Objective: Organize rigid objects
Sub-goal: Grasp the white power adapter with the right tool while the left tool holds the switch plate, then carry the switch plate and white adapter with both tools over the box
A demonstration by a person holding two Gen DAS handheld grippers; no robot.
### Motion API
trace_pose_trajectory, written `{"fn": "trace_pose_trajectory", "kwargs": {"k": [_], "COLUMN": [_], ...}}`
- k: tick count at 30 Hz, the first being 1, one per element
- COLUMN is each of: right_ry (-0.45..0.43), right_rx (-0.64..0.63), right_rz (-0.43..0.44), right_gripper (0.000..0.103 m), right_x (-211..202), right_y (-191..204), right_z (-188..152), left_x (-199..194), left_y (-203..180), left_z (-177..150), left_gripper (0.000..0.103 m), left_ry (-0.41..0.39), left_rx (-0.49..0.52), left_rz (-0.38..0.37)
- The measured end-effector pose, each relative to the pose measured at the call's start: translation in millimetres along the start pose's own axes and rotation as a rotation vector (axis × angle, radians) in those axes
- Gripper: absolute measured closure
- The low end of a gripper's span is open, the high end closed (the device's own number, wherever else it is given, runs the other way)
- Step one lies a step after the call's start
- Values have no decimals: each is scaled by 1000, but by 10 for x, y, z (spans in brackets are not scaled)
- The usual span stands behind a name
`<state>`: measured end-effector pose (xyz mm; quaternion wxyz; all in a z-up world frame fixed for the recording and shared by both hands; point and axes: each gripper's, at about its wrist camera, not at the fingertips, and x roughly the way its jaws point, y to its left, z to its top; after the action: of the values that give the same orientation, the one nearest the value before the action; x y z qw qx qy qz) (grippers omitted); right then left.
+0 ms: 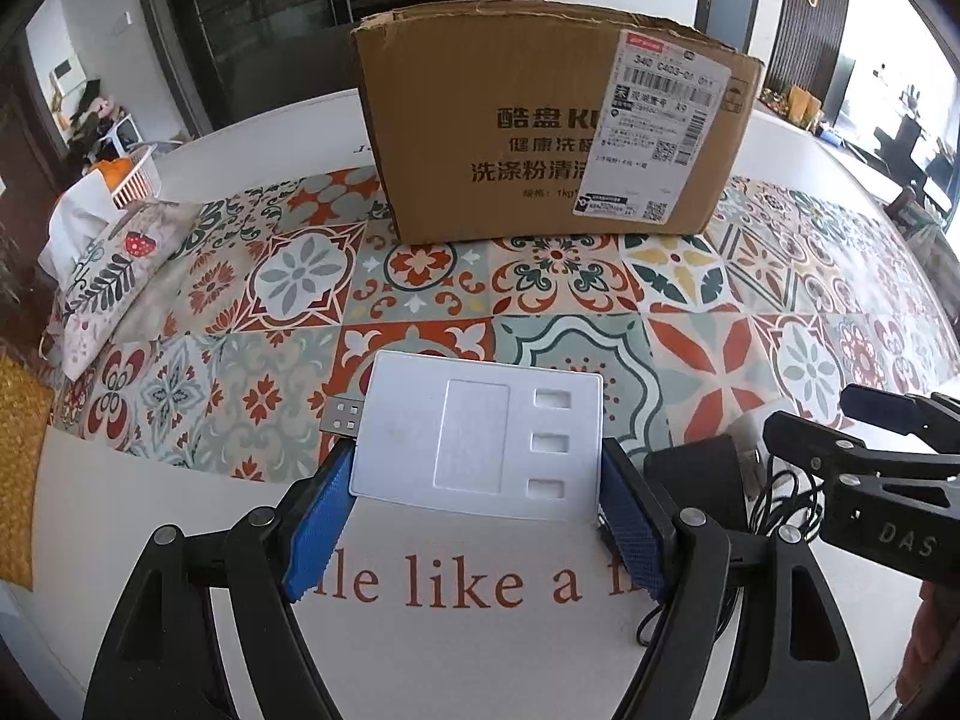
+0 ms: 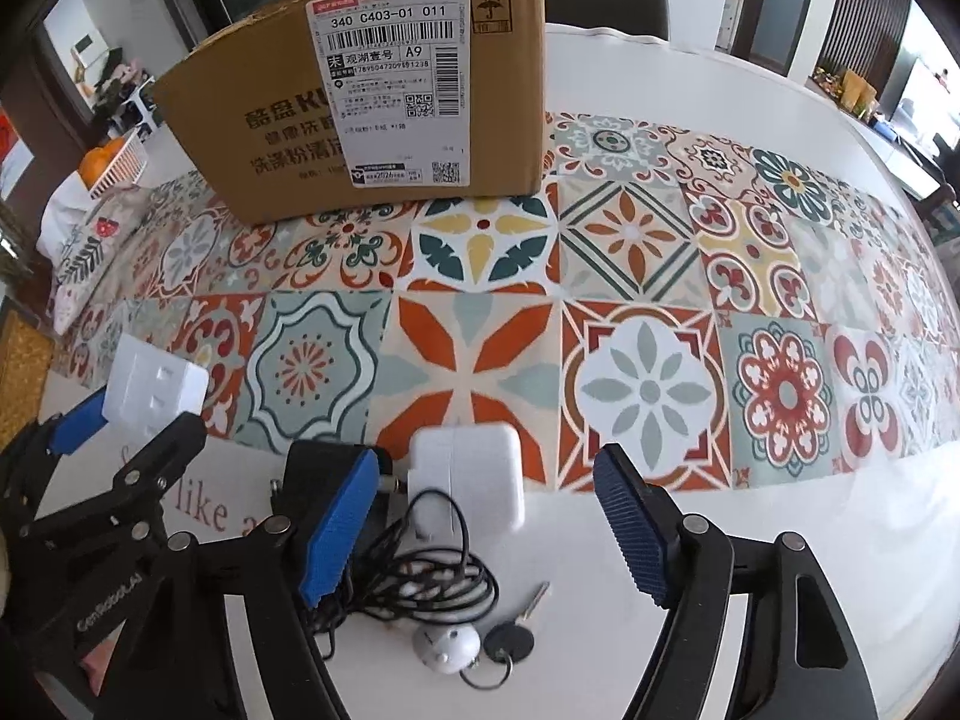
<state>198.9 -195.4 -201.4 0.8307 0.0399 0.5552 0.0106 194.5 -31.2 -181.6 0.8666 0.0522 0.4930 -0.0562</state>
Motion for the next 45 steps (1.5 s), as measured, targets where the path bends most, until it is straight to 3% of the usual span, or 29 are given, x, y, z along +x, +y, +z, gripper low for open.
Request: {"fn": "trace_pose_trajectory", "kwargs": {"k": [18,20,32,45], "right_ry": [85,79,44,-87], "right_rx": [-17,-23,-6,-7], "right_rz": [-6,-3,-8,-20], "right_gripper": [49,56,57,57], "right_x": [422,414,248,-269], "right_y": [53,61,32,-18], "right_z": [77,69,41,184], "left_x": [202,215,87,-222], "left_y": [100,108,56,-13], "left_z": [15,7,39,229], "left_gripper": [25,25,25,25], "left_ry": [28,33,12,-52], "left_rx": [-6,-5,15,7], "left_rz": [40,39,45,22]}}
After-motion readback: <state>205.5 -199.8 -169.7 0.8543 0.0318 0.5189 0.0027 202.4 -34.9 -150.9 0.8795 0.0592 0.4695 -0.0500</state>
